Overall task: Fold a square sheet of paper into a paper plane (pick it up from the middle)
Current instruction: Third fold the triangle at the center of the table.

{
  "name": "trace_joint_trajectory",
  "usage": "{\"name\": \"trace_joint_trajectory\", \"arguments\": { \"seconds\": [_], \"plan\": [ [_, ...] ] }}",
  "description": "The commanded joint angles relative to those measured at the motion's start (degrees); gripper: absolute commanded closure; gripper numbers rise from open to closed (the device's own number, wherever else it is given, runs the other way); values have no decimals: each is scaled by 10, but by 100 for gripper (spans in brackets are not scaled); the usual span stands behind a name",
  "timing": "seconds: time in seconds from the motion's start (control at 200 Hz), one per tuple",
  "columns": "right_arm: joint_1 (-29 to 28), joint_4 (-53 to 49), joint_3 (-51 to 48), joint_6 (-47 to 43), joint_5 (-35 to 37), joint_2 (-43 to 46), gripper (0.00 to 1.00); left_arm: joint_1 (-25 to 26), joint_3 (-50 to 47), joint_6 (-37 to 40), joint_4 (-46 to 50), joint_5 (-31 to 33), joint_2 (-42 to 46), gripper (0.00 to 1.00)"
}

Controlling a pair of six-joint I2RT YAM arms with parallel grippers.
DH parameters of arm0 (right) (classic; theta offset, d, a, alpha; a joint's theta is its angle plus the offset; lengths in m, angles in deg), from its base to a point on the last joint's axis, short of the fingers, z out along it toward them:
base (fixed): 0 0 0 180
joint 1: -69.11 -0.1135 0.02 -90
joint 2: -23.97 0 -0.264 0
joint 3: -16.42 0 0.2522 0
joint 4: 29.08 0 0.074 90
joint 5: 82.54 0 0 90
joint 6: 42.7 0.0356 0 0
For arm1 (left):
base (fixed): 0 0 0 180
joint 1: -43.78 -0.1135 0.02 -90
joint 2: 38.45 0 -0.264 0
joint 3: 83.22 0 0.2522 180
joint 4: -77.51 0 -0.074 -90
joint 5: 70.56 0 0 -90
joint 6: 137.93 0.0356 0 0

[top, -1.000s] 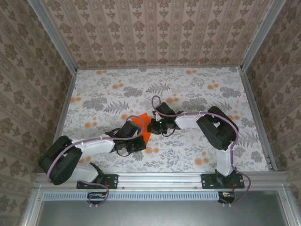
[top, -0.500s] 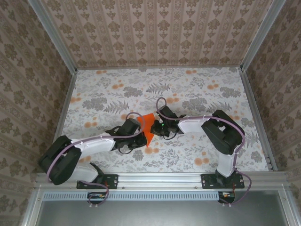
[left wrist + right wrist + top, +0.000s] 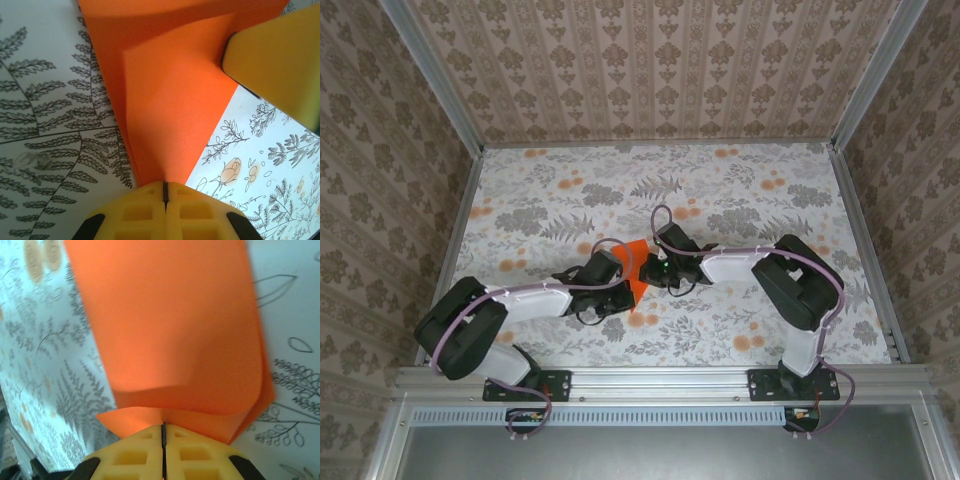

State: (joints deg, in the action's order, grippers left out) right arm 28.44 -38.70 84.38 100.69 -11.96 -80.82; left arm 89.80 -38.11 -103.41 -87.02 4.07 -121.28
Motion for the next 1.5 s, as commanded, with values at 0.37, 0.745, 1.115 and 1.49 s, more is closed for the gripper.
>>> {"name": "trace_joint_trajectory", "arguments": {
  "seconds": [0.37, 0.745, 1.115, 1.49],
  "plan": [
    [-13, -16, -8, -62, -42, -8, 94, -4, 9, 9, 70, 17, -16, 100],
    [3, -52, 30, -107, -41, -51, 95, -4, 16, 21, 132, 25, -25, 100],
    [118, -62, 27, -144, -32, -54, 96, -16, -11, 28, 143, 11, -39, 100],
    [68, -94, 14, -149, -38, 48, 94, -24, 22, 80, 152, 4, -38, 100]
  ]
}}
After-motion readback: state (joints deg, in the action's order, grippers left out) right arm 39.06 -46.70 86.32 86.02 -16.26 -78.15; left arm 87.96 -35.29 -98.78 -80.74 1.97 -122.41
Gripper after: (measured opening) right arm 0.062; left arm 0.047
